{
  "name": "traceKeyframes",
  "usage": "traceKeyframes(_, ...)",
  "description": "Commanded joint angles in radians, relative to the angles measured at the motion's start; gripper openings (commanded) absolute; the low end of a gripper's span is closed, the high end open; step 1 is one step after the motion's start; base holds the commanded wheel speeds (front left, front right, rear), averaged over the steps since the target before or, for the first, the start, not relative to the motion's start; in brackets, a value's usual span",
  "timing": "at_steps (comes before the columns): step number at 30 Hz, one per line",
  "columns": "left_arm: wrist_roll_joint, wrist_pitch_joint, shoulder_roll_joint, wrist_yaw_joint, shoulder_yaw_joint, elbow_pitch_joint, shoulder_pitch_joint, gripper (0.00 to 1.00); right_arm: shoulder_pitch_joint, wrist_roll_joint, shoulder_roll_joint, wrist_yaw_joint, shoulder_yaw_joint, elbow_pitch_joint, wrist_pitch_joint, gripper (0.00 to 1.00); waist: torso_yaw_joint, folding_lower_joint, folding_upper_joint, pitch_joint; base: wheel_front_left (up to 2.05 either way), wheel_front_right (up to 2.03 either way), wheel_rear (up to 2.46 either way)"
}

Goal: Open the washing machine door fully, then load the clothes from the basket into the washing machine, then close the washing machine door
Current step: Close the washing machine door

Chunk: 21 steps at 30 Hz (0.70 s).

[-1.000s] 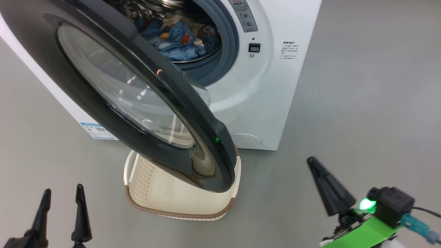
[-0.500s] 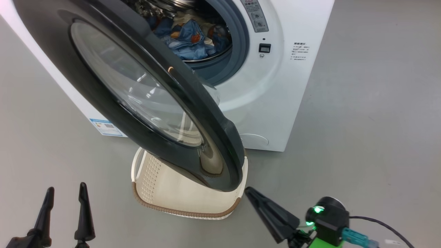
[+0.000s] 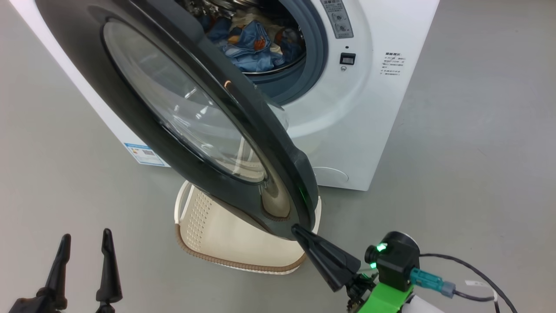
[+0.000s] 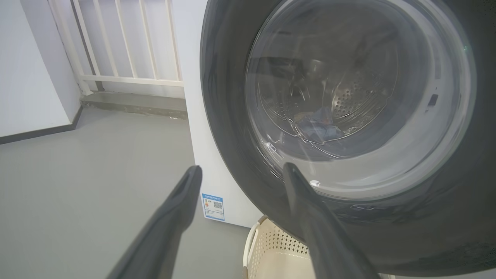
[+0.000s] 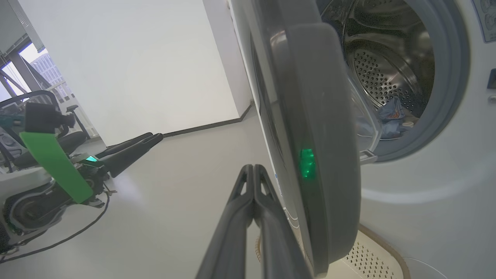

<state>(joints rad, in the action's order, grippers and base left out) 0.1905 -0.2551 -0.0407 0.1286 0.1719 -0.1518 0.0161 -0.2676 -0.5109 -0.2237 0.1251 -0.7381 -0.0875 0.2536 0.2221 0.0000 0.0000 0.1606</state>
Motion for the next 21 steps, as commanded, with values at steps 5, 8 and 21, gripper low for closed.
traceKeyframes(5, -0.013, -0.007, -0.01, 0.002, 0.025, 0.037, 0.013, 1.0, -0.052, -0.025, 0.023, 0.006, -0.005, -0.003, 0.008, 0.0, 0.012, 0.0, 0.0, 0.005, 0.0, 0.0, 0.0)
traceKeyframes(8, -0.014, -0.007, -0.01, 0.002, 0.022, 0.041, 0.016, 1.0, -0.071, -0.028, 0.03, 0.006, 0.007, -0.013, 0.008, 0.0, 0.019, 0.0, 0.0, 0.008, 0.0, 0.0, 0.0)
traceKeyframes(21, -0.016, -0.007, -0.01, 0.002, 0.017, 0.058, 0.021, 1.0, -0.106, -0.026, 0.021, 0.006, 0.051, -0.026, 0.008, 0.0, 0.033, 0.0, 0.0, 0.028, 0.0, 0.0, 0.0)
